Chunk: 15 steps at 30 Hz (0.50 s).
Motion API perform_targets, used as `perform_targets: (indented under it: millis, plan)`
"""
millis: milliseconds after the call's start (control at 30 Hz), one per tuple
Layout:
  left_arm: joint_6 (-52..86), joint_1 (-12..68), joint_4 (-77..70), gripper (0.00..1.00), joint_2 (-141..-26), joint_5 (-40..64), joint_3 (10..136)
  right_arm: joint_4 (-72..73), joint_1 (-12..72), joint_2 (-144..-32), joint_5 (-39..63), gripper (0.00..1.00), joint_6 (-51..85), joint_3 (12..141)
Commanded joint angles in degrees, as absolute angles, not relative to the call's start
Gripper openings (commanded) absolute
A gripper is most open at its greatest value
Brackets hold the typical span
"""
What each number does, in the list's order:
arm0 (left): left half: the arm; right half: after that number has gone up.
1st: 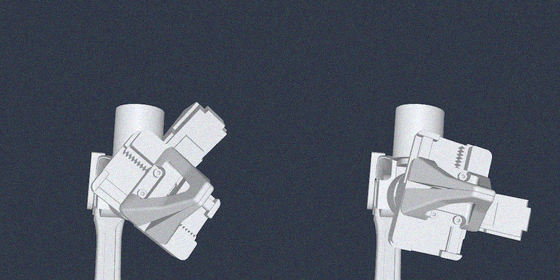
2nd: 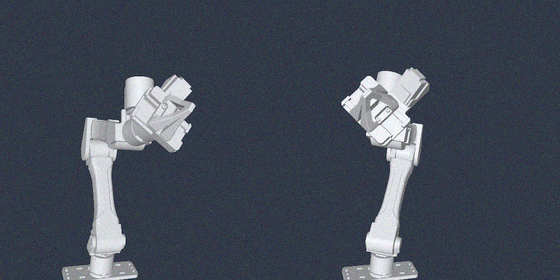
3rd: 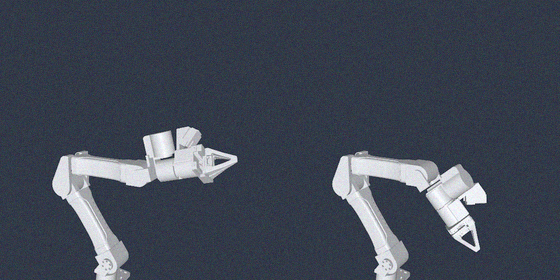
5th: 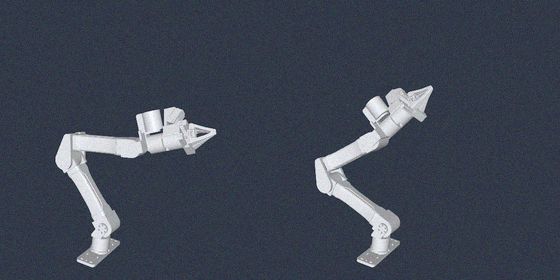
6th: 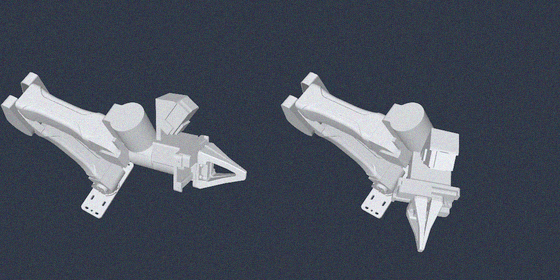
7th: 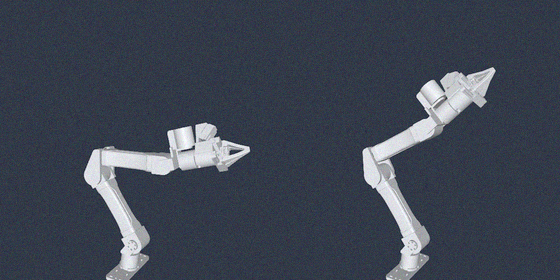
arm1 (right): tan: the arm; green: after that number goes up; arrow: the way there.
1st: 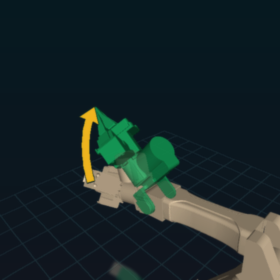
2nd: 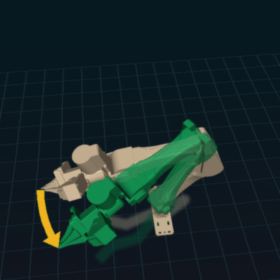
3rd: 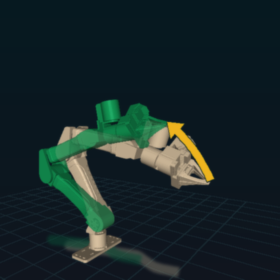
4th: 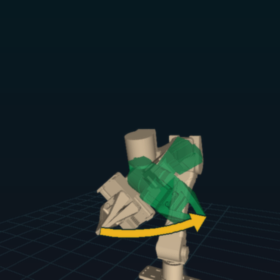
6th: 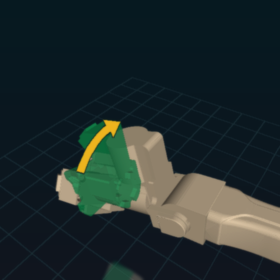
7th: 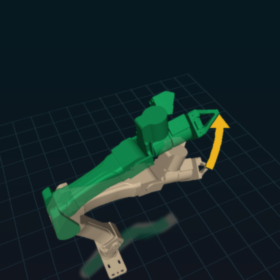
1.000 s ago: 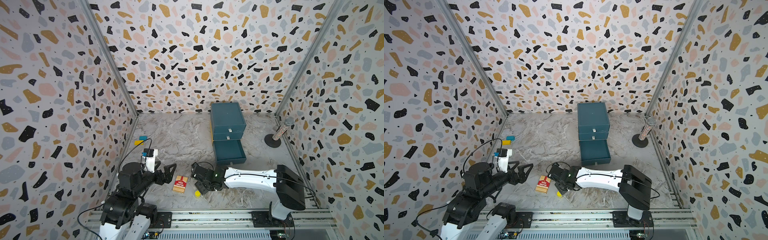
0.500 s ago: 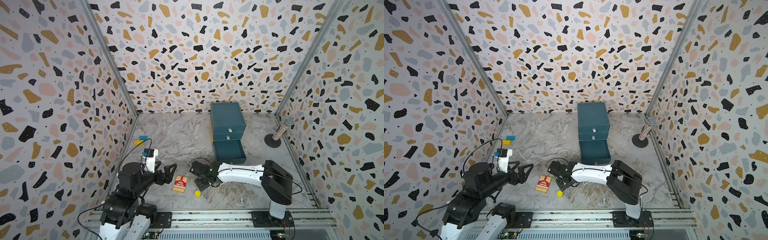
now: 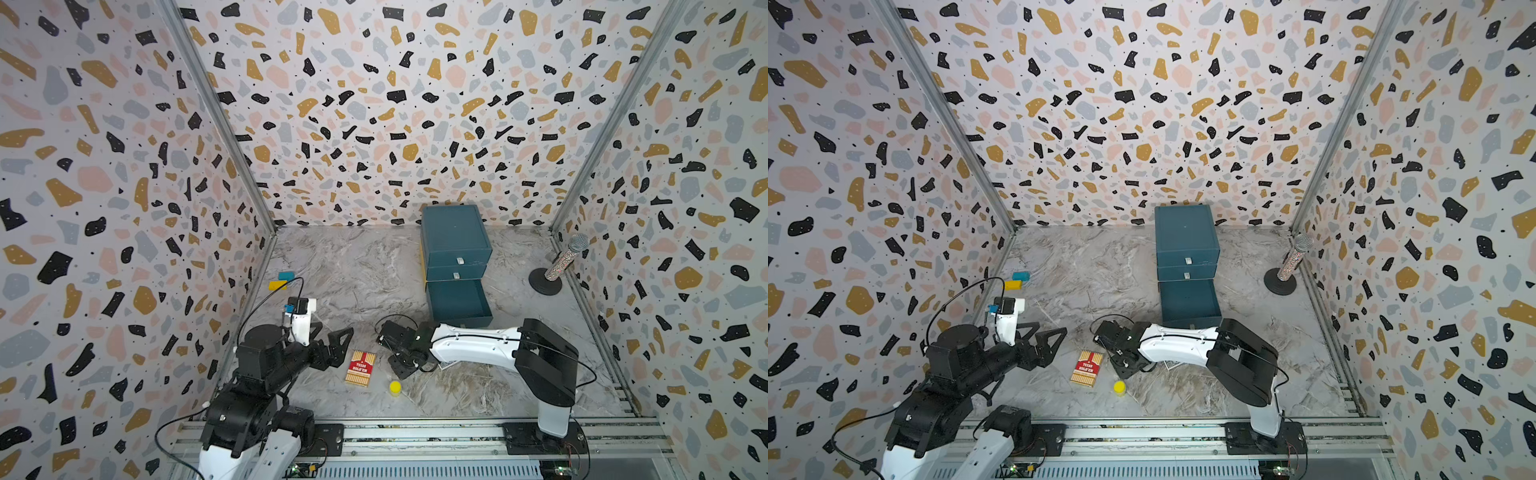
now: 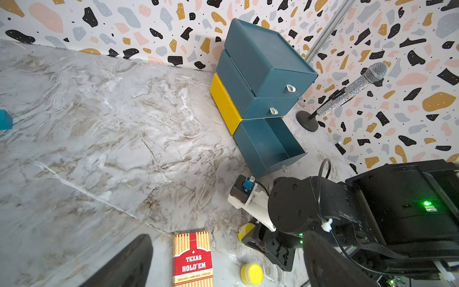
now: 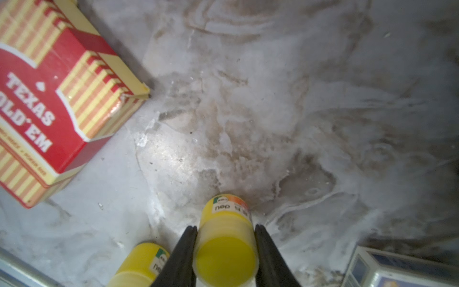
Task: Put the paint cans in the drawer according to color
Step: Pick up the paint can at the center of the board.
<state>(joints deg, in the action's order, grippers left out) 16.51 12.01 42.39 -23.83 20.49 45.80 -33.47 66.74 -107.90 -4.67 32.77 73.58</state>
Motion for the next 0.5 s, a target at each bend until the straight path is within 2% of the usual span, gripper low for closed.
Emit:
perform_targets:
  millis: [0, 100, 300, 467]
  plan:
    - [15.9, 11.7, 40.4, 0.97, -23.6, 21.0, 47.3, -35.9, 66.0, -101.5, -9.4, 0.27, 32.5, 73.7]
    - [16.0, 11.7, 40.3, 0.97, -23.7, 21.1, 47.3, -37.0, 62.0, -96.3, -11.8, 0.26, 31.4, 71.8]
    - [16.0, 11.7, 40.3, 0.97, -23.7, 21.1, 47.3, -36.7, 48.6, -86.0, -14.9, 0.23, 28.7, 67.1]
    - [15.9, 11.7, 40.3, 0.97, -23.8, 21.3, 47.2, -33.8, 37.4, -82.5, -12.8, 0.23, 27.0, 63.1]
